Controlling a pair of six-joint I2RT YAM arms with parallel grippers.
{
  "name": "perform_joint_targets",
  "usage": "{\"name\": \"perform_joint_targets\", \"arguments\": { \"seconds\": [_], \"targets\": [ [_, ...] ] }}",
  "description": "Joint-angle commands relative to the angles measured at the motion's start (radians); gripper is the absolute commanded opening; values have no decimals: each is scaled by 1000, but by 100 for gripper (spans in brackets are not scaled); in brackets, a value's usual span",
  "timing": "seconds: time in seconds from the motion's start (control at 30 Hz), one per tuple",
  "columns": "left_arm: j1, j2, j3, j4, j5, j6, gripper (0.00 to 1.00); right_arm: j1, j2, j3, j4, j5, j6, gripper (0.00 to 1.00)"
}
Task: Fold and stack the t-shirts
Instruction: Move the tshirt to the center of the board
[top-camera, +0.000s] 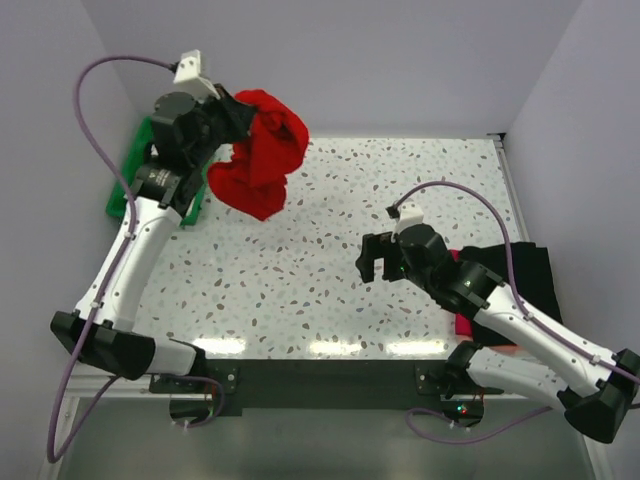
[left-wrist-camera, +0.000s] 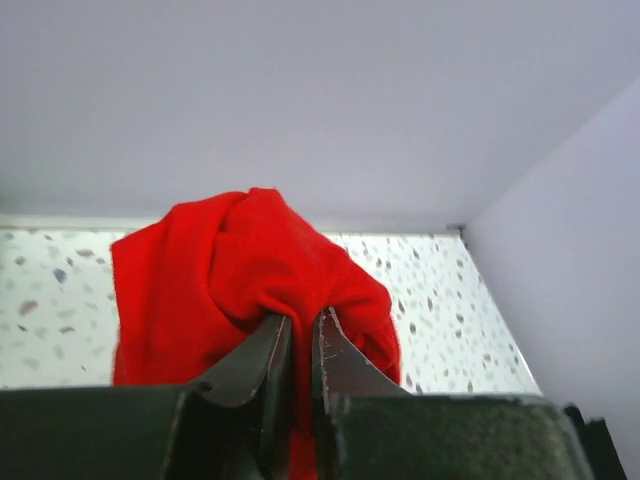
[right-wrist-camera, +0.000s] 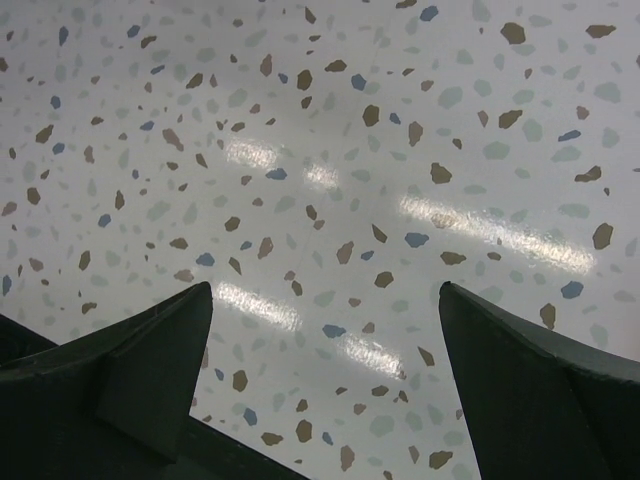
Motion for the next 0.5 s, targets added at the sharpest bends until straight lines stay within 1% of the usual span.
{"name": "perform_joint_targets", "arguments": {
  "seconds": [0.0, 0.03, 0.07, 0.1, 0.13, 0.23, 0.27, 0.3, 0.43, 0.47],
  "targets": [
    [-42, 56, -64, 72, 81, -35, 20, 0, -30, 2, -8, 84, 24, 99],
    [-48, 93, -69, 61, 124, -41, 29, 0, -30, 3, -12, 97, 32, 99],
    [-56, 132, -61, 51, 159, -43, 42, 0, -22, 6, -19, 121, 43, 99],
    [-66, 203, -58, 31, 178, -40, 48, 0, -16, 11, -26, 129, 49, 99],
    [-80, 228, -58, 3, 187, -41, 53, 0, -7, 14, -31, 138, 60, 99],
    [-88, 244, -145, 26, 218, -63, 57, 0, 35, 31, -43, 164, 83, 99],
    [-88, 227, -231, 46, 210, -69, 60, 0, 44, 35, -43, 169, 89, 99],
    [-86, 182, -274, 63, 188, -78, 60, 0, 73, 37, -40, 178, 93, 99],
    [-86, 59, -476, 57, 102, -135, 56, -1, 153, 52, -23, 245, 119, 99],
    [-89, 33, -574, 63, 95, -152, 53, -3, 168, 60, -13, 255, 130, 99]
  ]
}}
